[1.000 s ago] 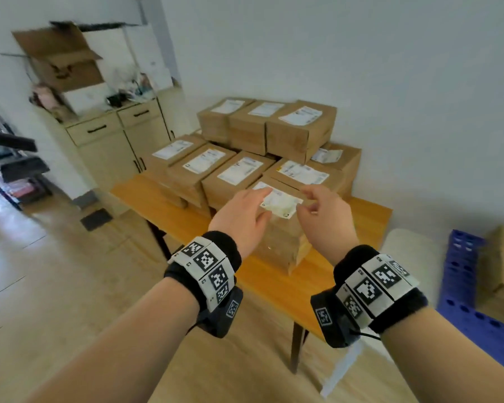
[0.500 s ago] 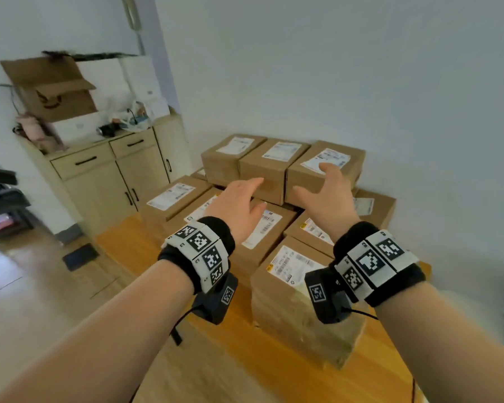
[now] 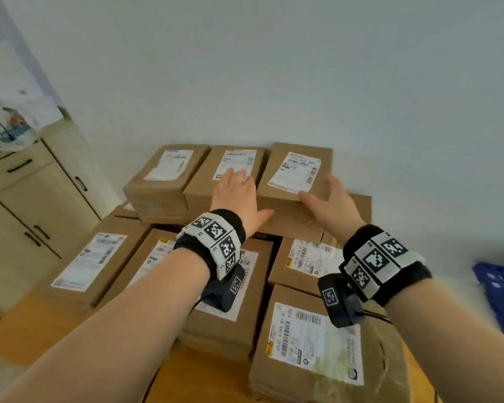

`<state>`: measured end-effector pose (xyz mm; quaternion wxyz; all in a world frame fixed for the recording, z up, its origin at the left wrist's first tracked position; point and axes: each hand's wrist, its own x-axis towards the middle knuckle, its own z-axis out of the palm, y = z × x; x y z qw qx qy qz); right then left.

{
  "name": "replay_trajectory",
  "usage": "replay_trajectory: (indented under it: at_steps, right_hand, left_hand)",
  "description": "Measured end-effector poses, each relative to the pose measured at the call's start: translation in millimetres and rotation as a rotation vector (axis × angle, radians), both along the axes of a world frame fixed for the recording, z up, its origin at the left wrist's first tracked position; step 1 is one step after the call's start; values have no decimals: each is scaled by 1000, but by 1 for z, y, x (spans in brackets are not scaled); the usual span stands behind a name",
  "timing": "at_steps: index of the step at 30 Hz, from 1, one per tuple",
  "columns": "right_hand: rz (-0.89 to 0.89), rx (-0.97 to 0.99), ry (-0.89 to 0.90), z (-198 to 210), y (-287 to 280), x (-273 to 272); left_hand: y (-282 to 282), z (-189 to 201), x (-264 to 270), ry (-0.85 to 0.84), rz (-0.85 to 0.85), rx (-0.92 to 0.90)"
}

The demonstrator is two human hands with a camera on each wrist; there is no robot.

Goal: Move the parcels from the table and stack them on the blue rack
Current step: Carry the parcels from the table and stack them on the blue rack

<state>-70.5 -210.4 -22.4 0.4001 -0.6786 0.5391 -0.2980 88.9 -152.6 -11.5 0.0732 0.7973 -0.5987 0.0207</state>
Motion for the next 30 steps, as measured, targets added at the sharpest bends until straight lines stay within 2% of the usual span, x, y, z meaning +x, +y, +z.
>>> replay_trajectory:
  at_steps: [5, 11, 17, 23, 30]
  right_hand:
    - [-169, 87, -52, -7, -16, 15]
    - [-302, 83, -56, -8, -20, 15]
    - [-394, -37, -156, 11, -6, -16]
    - [-423, -114, -252, 21, 28, -95]
    - [-410, -167, -273, 18, 95, -248]
  left_hand:
    - [-32, -11, 16, 9, -77, 66]
    - [-43, -15, 17, 40, -196, -54]
    - [-40, -2, -9, 97, -279, -194]
    - [-13, 5, -88, 286, -352, -250]
    - [52, -3, -244, 414, -418, -286]
